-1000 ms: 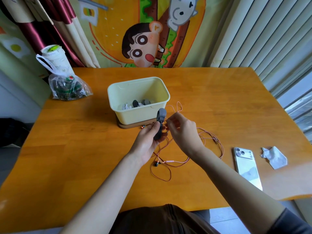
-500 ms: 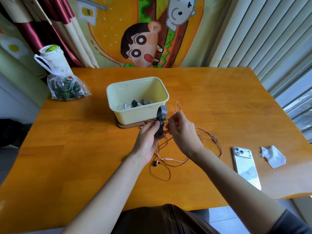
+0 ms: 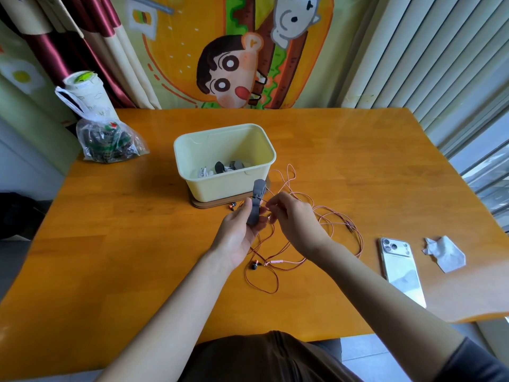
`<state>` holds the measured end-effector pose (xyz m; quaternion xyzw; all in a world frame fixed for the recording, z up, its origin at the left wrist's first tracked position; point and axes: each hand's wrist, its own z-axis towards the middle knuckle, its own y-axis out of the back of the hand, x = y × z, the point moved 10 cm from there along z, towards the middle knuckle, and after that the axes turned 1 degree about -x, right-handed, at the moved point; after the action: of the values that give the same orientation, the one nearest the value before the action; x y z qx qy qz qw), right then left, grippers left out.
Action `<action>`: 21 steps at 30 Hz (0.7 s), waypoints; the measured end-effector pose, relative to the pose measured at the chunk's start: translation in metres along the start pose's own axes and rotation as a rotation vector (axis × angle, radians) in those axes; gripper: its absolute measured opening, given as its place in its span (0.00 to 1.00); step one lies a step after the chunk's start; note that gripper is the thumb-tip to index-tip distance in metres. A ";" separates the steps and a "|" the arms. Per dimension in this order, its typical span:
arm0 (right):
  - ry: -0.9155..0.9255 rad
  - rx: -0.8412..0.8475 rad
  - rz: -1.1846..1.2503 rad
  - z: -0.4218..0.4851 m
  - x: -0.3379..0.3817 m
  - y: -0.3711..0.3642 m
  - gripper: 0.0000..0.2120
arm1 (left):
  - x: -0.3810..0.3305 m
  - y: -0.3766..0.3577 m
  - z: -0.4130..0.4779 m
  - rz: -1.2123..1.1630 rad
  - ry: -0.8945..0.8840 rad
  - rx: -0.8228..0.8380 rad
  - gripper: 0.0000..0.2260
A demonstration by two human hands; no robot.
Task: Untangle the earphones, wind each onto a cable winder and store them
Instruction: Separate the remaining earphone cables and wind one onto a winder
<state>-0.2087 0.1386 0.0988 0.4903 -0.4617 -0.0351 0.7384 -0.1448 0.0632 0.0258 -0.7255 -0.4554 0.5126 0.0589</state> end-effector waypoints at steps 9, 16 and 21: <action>0.090 0.020 0.057 -0.001 0.018 -0.005 0.08 | 0.003 0.039 0.017 0.585 -0.161 -0.100 0.09; -0.043 -0.020 0.095 0.009 0.001 -0.005 0.10 | 0.000 0.117 0.028 1.018 -0.194 -0.297 0.08; -0.078 0.010 0.080 0.009 -0.008 -0.012 0.10 | -0.003 0.161 0.037 1.003 -0.108 -0.449 0.12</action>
<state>-0.2152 0.1303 0.0852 0.4733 -0.5096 -0.0227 0.7182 -0.0781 -0.0460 -0.0788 -0.8211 -0.1543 0.4045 -0.3721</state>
